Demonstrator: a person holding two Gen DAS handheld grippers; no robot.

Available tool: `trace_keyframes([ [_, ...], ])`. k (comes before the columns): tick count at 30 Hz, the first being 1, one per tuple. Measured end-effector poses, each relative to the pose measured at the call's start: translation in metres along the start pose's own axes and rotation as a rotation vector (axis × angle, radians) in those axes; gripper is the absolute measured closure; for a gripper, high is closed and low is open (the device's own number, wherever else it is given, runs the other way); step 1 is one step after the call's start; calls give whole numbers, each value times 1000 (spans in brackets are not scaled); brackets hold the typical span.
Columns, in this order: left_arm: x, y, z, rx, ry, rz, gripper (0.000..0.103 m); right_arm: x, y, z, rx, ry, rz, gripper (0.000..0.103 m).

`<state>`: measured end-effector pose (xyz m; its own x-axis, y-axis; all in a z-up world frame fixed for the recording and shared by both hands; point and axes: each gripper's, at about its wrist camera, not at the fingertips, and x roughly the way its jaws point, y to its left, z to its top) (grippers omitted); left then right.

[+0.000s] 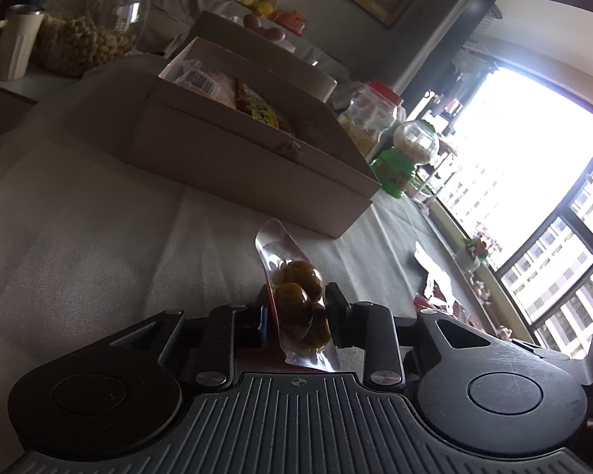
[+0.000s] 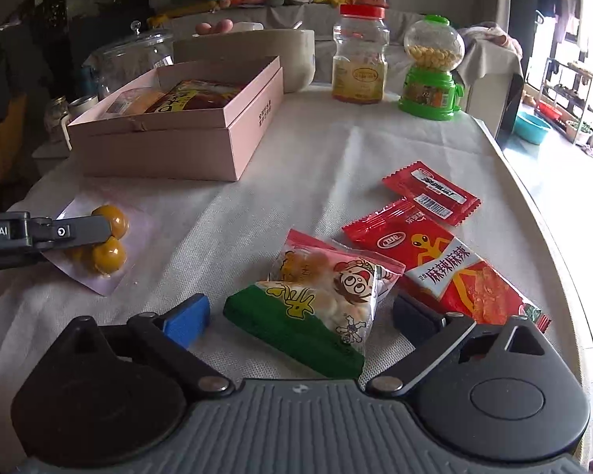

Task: Organize snacks
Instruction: 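Lift the candy pack with the left tool while the right tool grasps the green-and-white bag, then carry the candy pack and green-and-white bag into the pink box and open both tools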

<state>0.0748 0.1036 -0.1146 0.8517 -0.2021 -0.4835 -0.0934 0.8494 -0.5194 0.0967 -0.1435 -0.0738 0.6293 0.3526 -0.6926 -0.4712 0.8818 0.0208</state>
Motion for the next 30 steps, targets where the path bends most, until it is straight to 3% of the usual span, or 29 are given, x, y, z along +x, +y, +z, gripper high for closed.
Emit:
trace_keyframes([
  [12, 4, 9, 4, -44, 51, -73, 72, 6, 0, 6, 44, 7, -19, 0],
  [15, 1, 9, 4, -42, 82, -90, 73, 7, 5, 8, 41, -4, -49, 8],
  [18, -7, 6, 3, -21, 108, -100, 76, 3, 12, 8, 6, -13, -51, 28],
  [19, -11, 5, 3, -14, 111, -102, 77, 0, 15, 9, -8, -12, -45, 41],
  [25, -40, 4, 1, 22, 119, -115, 83, -23, 32, 9, -102, -20, 26, 43],
  [30, -71, 5, 29, 12, 24, -155, 83, -58, 41, 37, -165, -127, 80, 43],
])
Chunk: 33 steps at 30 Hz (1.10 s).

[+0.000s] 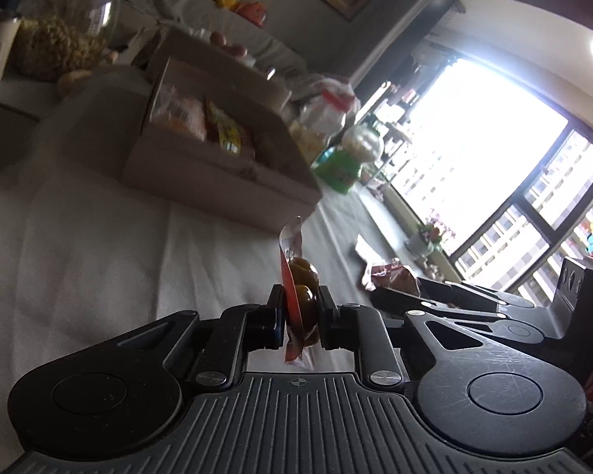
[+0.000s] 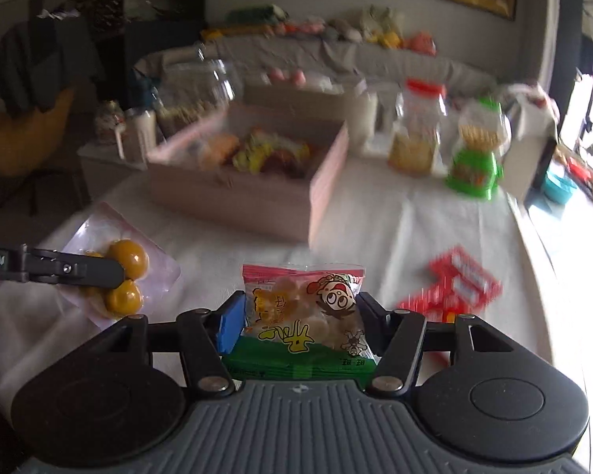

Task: Organize snacks
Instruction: 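Carry the candy pack and green-and-white bag into the pink box and open both tools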

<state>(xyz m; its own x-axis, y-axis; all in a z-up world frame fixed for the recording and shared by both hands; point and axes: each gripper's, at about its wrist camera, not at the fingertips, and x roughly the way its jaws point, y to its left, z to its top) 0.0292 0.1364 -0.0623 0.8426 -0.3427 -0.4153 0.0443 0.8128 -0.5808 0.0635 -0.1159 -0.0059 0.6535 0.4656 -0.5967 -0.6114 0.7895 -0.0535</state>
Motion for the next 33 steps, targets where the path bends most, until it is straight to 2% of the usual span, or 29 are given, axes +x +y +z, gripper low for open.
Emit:
trace_keyframes([
  [5, -29, -27, 85, 170, -239, 14, 83, -26, -4, 90, -56, -192, 19, 43],
  [7, -28, -37, 123, 214, -290, 22, 83, -24, -12, 134, -35, -238, 30, 43],
  [9, -14, -41, 160, 195, -285, 33, 83, -12, -20, 174, 9, -249, 33, 43],
  [13, 40, -24, 210, 99, -144, 30, 83, 27, -33, 218, 99, -199, 24, 43],
  [17, 99, 8, 229, 46, -36, 52, 83, 69, -32, 216, 104, -114, 19, 43],
  [19, 128, 28, 230, 51, -12, 107, 84, 90, -30, 207, 93, -63, 26, 43],
  [21, 158, 46, 226, 74, 86, 184, 81, 115, -26, 195, 84, 7, 39, 43],
  [23, 173, 53, 221, 121, 112, 215, 76, 138, -19, 180, 72, 73, 46, 43],
  [25, 171, 54, 219, 140, 86, 200, 76, 158, -12, 167, 63, 121, 63, 42],
  [27, 155, 57, 220, 84, 32, 168, 76, 174, -5, 155, 35, 171, 132, 42],
  [29, 139, 59, 220, 44, -12, 180, 76, 181, -3, 148, 39, 204, 164, 42],
  [31, 119, 56, 216, 53, -67, 205, 76, 175, -7, 147, 68, 176, 182, 42],
  [33, 97, 49, 209, 80, -142, 198, 76, 157, -17, 147, 108, 114, 180, 37],
])
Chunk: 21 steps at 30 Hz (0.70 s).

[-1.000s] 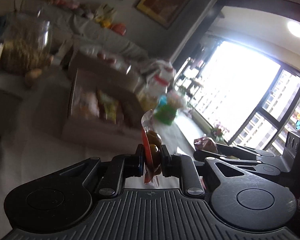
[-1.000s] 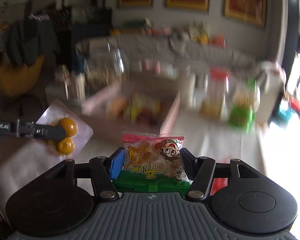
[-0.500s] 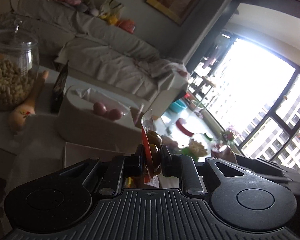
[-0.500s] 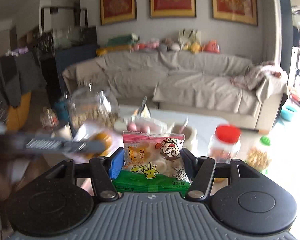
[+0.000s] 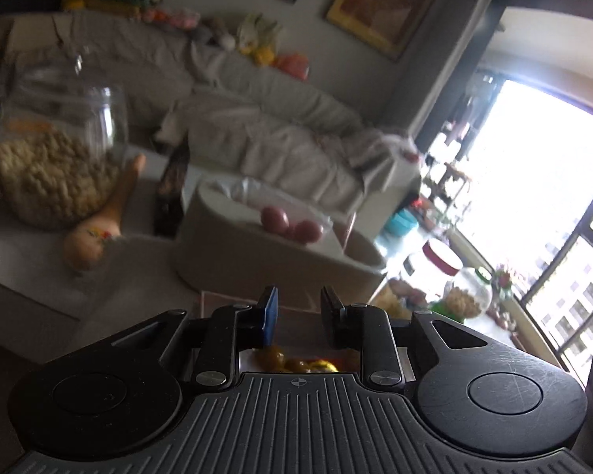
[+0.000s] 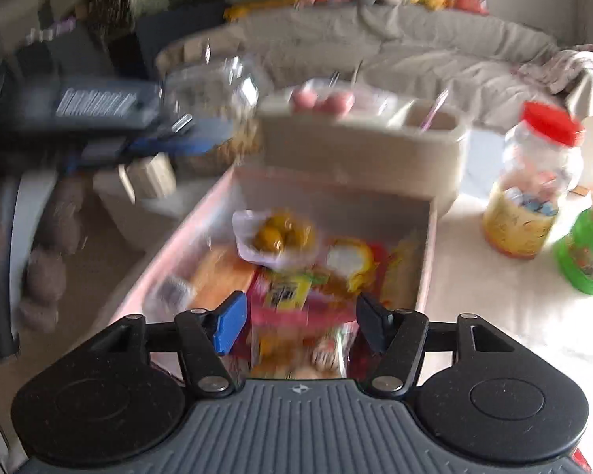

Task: Organize snacks
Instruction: 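Carry the candy pack and green-and-white bag into the pink box and open both tools, then grasp the small red packet with the right tool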

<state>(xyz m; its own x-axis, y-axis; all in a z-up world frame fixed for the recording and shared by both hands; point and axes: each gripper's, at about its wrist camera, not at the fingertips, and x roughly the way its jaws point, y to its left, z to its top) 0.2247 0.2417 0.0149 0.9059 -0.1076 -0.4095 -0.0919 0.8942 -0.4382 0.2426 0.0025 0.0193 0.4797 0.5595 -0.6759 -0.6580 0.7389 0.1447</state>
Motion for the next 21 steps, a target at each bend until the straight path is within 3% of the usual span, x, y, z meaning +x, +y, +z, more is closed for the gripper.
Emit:
trace_keyframes([
  [3, -31, -8, -16, -1, -71, 5, 76, -37, -11, -11, 3, -130, -69, 24],
  [6, -45, -19, -37, -64, 2, 6, 76, -65, -24, -31, -26, -180, -162, 21],
  [9, -51, -36, -68, -89, 79, -22, 76, -87, -39, -66, -27, -164, -218, 21],
  [15, -57, -85, -135, 92, 132, -107, 77, -130, -57, -154, -91, -97, -357, 20],
  [21, -40, -99, -166, 62, 302, -143, 77, -147, -89, -201, 60, -37, -372, 20],
])
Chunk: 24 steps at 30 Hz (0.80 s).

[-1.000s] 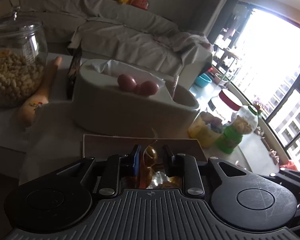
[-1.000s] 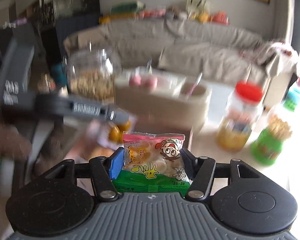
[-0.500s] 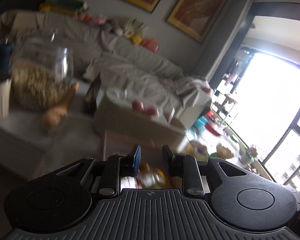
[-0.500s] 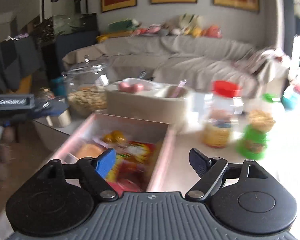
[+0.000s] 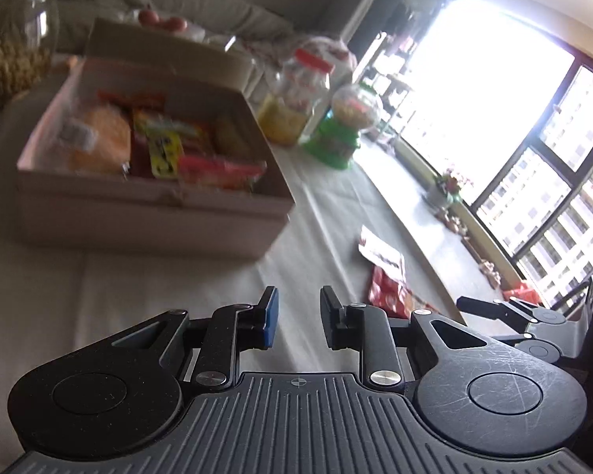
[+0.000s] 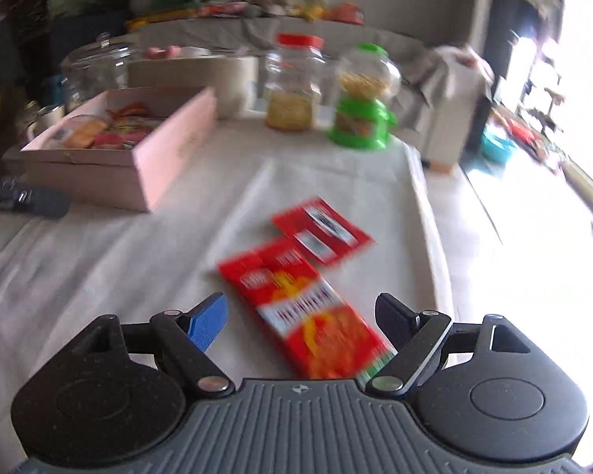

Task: Organize snacks
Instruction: 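Grasp the small red packet with the right tool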

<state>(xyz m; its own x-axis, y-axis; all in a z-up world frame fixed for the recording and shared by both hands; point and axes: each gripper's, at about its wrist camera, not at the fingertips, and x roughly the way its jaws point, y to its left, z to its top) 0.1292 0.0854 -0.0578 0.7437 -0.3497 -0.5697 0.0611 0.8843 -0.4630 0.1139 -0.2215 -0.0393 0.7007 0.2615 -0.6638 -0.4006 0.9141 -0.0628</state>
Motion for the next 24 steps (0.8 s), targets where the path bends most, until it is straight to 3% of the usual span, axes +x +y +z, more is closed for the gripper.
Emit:
trace_keyframes([
  [5, 7, -4, -12, -1, 62, 17, 77, 8, -20, -13, 140, 21, 16, 20],
  [13, 1, -2, -22, -27, 65, 63, 77, 25, -21, 25, 256, -30, 57, 20],
  [24, 8, 1, -28, -36, 111, 45, 77, 79, -26, 42, 317, 107, 73, 20],
])
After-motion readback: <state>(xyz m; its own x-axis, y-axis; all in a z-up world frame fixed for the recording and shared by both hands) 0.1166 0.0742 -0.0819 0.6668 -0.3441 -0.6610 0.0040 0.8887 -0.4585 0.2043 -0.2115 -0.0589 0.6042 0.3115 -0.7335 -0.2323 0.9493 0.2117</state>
